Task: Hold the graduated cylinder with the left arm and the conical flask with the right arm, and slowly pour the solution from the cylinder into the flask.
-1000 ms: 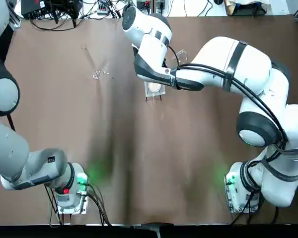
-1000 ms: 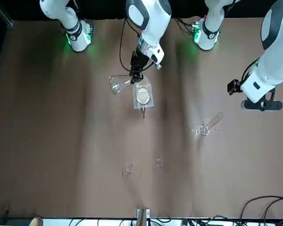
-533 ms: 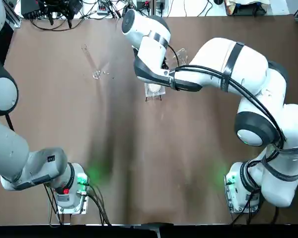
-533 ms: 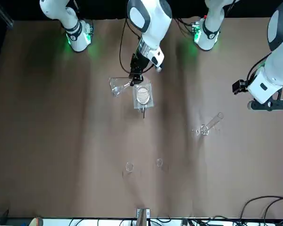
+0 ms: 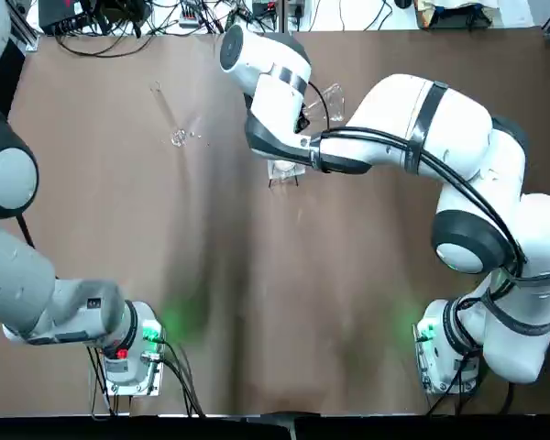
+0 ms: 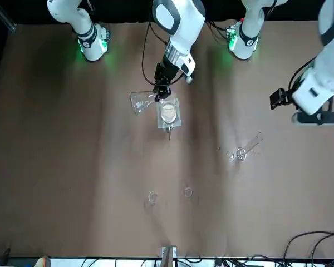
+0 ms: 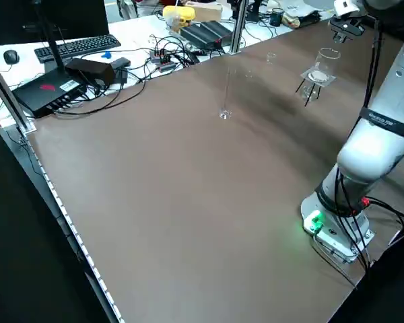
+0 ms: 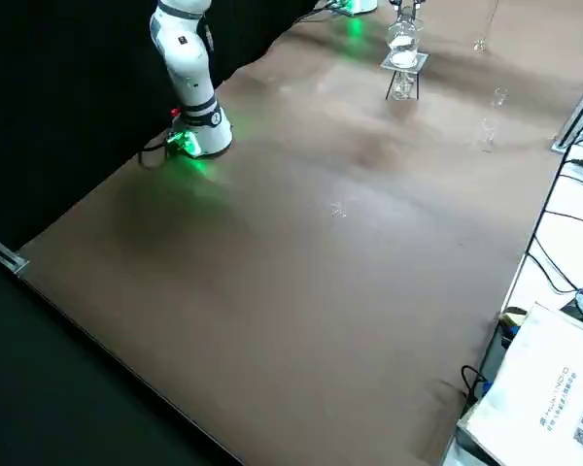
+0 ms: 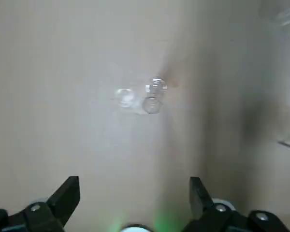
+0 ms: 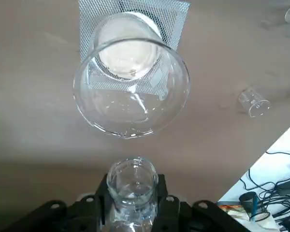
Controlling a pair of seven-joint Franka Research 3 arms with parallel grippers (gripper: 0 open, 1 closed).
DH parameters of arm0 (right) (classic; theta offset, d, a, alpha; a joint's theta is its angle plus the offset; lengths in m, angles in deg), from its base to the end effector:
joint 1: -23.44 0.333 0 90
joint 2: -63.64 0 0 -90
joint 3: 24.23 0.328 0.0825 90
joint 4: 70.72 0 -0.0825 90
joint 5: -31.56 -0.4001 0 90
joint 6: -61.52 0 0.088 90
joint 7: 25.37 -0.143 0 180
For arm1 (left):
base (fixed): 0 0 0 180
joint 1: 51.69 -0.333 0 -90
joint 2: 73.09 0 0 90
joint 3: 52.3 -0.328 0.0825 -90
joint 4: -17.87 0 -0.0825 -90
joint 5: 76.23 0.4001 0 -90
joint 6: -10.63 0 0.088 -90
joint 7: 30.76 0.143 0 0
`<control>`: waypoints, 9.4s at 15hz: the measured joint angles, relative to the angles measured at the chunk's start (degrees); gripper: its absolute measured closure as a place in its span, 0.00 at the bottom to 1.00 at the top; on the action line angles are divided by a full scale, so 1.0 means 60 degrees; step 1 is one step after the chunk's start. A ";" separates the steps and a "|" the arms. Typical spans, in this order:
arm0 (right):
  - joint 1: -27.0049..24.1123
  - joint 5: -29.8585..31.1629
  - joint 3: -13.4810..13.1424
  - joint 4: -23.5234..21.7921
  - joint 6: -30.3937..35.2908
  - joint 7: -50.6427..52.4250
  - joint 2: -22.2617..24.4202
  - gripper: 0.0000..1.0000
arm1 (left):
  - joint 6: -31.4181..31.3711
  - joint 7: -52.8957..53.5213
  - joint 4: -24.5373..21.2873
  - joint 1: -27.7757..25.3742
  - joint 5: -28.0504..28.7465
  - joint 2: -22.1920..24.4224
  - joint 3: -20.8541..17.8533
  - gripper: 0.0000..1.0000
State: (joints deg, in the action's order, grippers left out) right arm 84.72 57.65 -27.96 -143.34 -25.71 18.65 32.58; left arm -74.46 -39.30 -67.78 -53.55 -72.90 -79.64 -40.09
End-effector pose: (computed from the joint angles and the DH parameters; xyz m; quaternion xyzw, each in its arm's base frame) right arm 0.4204 0.5576 0.4122 0.5889 0.7588 -0.1087 0.2561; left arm 0.5845 -0.0914 0.5652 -0.9979 0.0151 0.0571 0.0267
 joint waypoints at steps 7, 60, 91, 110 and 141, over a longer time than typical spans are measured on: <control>0.0159 0.0344 0.0000 0.0012 0.0080 0.0000 -0.0150 0.61 | 0.0115 0.0233 -0.0276 0.0705 -0.1289 0.0898 -0.1795 0.00; 0.0875 0.1626 0.0019 0.0018 0.0533 0.0263 -0.0641 0.61 | -0.0349 0.0986 -0.0505 0.0503 -0.0849 0.0750 -0.1351 0.00; -0.1899 -0.2044 -0.0141 0.0658 0.0645 0.1681 0.1328 0.61 | -0.0413 0.0989 -0.0504 0.0338 -0.0667 0.0751 -0.1341 0.00; -0.7883 -0.6806 -0.0176 0.0295 0.0663 0.7288 0.2007 0.61 | -0.0434 0.0952 -0.0503 0.0434 -0.0632 0.0751 -0.1059 0.00; -1.3436 -1.1796 -0.0203 -0.4233 0.0135 1.6135 0.0051 0.61 | -0.1048 0.0888 -0.0584 0.0556 -0.0688 0.0743 -0.1055 0.00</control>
State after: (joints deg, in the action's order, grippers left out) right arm 4.11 -13.12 -29.18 -168.74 -24.90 115.46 32.89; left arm -80.75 -33.97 -71.28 -50.21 -77.03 -75.18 -46.41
